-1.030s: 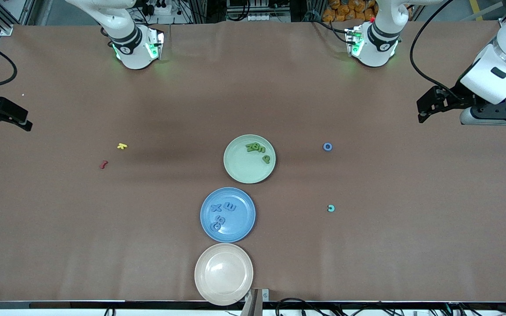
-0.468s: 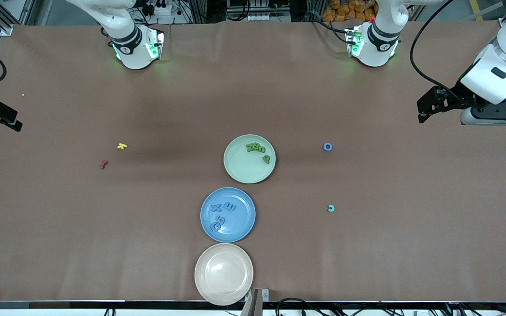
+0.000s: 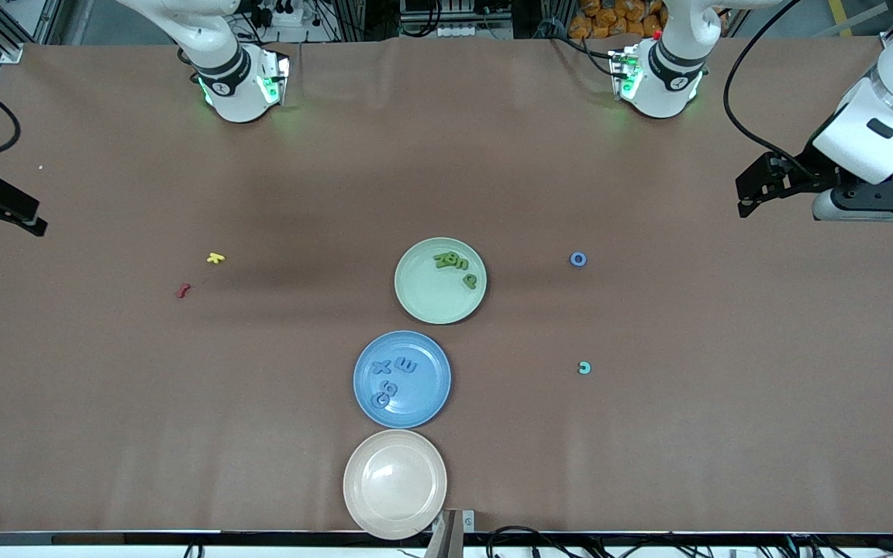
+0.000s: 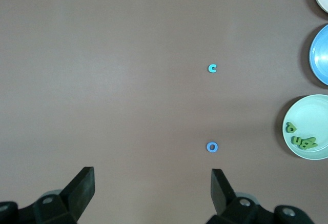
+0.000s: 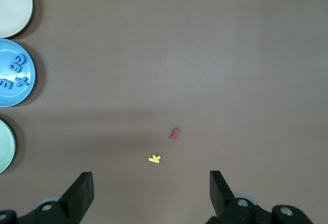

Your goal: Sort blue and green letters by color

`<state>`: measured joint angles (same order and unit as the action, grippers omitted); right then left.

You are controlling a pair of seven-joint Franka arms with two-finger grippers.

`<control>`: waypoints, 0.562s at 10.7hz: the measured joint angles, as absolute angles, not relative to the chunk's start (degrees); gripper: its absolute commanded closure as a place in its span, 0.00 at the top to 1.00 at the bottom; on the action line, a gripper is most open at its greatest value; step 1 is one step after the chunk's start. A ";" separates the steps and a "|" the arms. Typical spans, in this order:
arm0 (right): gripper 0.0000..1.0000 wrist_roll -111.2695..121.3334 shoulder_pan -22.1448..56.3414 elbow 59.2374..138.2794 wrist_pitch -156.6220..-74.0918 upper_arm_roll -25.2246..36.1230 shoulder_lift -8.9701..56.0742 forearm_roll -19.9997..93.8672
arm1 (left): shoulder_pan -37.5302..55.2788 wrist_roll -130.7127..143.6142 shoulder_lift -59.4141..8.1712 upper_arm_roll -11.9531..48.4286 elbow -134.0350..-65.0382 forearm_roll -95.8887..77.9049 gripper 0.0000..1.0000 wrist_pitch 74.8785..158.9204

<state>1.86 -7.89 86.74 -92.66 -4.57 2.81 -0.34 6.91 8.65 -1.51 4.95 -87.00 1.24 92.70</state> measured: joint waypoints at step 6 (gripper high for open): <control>1.00 1.86 -7.27 90.01 -95.06 -7.09 1.26 -0.36 | 6.91 8.65 -1.50 4.95 -86.96 1.12 1.00 92.71</control>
